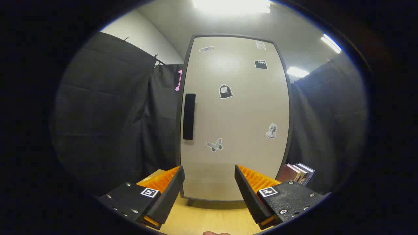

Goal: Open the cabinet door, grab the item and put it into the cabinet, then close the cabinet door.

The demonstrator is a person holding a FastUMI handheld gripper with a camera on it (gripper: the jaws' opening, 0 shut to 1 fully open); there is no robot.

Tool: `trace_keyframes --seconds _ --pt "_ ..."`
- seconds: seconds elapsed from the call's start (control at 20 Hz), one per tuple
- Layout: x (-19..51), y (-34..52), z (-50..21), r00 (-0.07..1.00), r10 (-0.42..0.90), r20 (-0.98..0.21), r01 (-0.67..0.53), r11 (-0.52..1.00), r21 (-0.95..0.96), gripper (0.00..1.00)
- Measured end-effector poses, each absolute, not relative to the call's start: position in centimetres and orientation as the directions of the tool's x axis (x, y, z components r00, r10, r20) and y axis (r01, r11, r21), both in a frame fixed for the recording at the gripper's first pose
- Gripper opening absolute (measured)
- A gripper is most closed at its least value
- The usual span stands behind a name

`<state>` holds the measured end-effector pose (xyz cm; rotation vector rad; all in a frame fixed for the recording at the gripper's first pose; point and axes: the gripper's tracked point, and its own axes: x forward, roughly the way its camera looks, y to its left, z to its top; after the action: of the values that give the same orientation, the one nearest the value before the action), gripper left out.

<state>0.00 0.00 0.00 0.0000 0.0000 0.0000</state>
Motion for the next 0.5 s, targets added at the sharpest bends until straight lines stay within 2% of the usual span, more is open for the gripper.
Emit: trace_keyframes --seconds 0.5 --pt "0.0 -0.7 -1.7 0.999 -0.020 -0.042 0.021 0.999 0.031 0.95"
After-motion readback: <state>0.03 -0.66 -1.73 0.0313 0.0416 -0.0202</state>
